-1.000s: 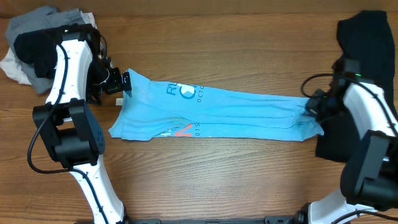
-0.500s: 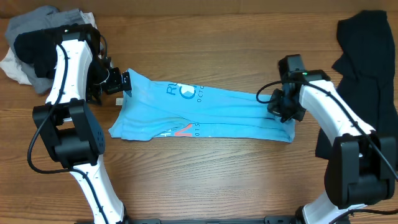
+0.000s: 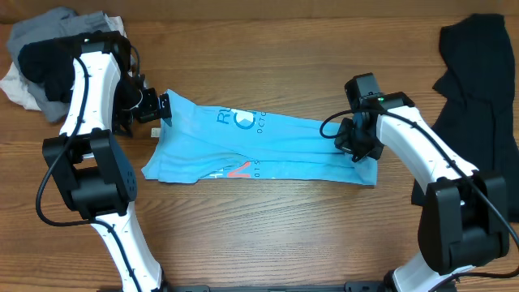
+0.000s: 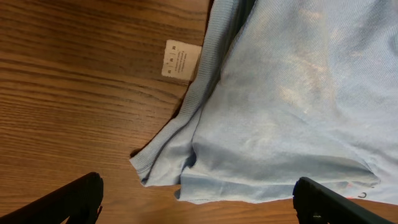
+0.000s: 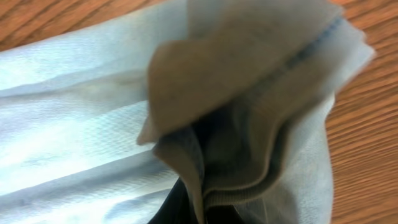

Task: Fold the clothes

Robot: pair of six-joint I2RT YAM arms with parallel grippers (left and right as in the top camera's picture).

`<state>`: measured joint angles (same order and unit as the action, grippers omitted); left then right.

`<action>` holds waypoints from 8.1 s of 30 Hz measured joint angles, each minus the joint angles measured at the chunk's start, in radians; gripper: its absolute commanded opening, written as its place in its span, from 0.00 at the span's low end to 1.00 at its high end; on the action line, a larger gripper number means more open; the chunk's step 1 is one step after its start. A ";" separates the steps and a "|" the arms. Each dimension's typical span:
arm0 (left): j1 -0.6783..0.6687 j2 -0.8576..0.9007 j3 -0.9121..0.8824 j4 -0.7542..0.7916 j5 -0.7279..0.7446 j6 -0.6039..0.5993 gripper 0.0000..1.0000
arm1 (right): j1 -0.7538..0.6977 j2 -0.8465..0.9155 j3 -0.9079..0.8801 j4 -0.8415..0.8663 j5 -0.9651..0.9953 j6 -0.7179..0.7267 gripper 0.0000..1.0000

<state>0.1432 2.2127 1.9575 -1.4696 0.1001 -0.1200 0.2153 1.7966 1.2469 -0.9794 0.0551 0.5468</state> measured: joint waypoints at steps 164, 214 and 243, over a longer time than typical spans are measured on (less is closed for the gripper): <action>0.000 0.000 0.000 -0.008 0.000 0.024 1.00 | -0.389 -0.021 -0.097 0.155 -0.340 -0.288 1.00; 0.000 0.000 0.000 -0.009 0.000 0.024 1.00 | -0.292 0.065 0.070 -0.066 -0.132 -0.206 0.04; 0.000 0.000 0.000 -0.009 0.000 0.024 1.00 | 0.188 0.024 0.076 0.007 0.092 0.007 0.26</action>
<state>0.1432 2.2127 1.9575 -1.4784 0.1005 -0.0963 0.4038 1.8202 1.3231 -0.9722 0.1471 0.5541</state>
